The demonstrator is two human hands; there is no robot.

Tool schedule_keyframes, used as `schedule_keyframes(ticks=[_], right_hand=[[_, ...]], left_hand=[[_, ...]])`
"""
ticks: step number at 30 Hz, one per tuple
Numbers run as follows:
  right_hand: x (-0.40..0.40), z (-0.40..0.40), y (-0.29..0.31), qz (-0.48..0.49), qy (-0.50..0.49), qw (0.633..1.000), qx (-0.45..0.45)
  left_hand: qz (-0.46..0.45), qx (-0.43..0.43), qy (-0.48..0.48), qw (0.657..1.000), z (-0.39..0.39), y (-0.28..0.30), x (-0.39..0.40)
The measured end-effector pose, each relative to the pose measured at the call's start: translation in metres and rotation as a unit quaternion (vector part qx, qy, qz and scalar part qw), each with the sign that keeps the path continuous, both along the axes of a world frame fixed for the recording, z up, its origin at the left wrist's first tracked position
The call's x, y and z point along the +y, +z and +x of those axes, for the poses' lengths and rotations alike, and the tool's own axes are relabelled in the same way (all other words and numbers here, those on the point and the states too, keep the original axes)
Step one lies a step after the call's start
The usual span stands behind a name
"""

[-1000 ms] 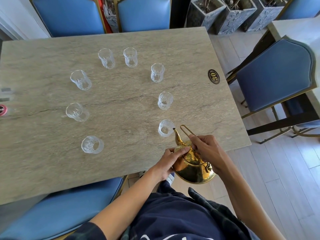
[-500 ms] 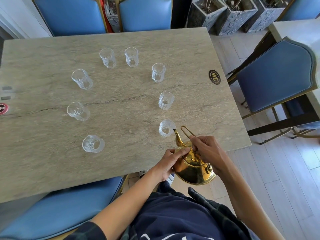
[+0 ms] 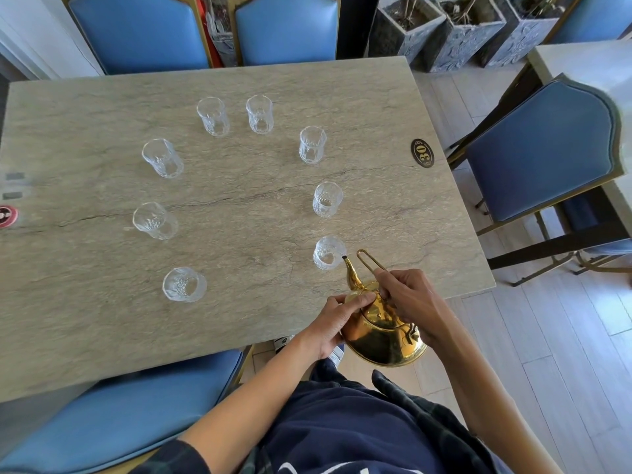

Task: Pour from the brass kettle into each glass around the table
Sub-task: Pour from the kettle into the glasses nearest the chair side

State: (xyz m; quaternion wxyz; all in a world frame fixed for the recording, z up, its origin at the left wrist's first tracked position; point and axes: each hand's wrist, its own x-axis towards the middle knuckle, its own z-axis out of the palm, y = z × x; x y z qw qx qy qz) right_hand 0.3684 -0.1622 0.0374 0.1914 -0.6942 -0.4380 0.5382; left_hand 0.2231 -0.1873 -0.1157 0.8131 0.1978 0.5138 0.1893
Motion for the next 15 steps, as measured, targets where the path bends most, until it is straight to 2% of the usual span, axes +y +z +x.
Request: schedule_keyframes(ticks=[15], right_hand=[[-0.002, 0.0016, -0.0006, -0.001, 0.001, 1.0, -0.003]], left_hand=[[-0.005, 0.0, 0.006, 1.0, 0.003, -0.0064, -0.0028]])
